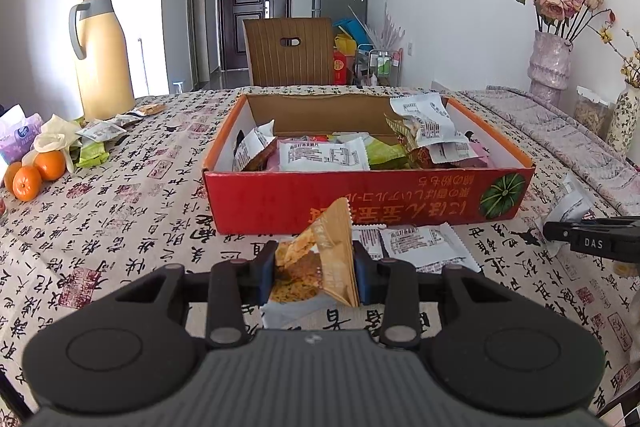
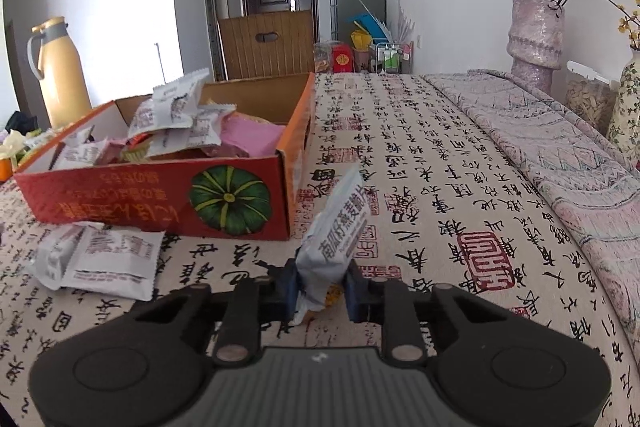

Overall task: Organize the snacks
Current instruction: 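Carry both packets into the cardboard box and open both tools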

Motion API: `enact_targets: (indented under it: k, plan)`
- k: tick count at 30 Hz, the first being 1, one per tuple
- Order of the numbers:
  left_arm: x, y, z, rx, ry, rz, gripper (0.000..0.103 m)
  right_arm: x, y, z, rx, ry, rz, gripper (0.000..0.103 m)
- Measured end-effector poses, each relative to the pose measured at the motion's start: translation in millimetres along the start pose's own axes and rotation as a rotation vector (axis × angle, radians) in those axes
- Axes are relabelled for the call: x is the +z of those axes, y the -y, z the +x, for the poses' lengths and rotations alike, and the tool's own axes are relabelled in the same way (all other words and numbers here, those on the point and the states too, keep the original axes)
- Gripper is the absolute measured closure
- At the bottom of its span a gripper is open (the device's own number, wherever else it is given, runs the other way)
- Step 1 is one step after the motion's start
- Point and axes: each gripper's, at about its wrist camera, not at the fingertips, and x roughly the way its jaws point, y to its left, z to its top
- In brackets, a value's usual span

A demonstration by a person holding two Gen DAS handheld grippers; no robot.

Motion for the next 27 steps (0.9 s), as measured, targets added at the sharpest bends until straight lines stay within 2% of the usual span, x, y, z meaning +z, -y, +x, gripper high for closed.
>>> enact_targets:
  k: [15, 27]
  plan:
    - [14.5, -1.6, -1.6, 0.001, 0.038, 0.002, 0.065, 10.1, -16.6, -36.4, 0.051, 0.118, 0.004, 0.082]
    - [50.5, 3.1, 12.0, 0.002, 0.092, 0.022, 0.065, 50.4, -49.9, -37.6, 0.117, 0.213, -0.030, 0.082]
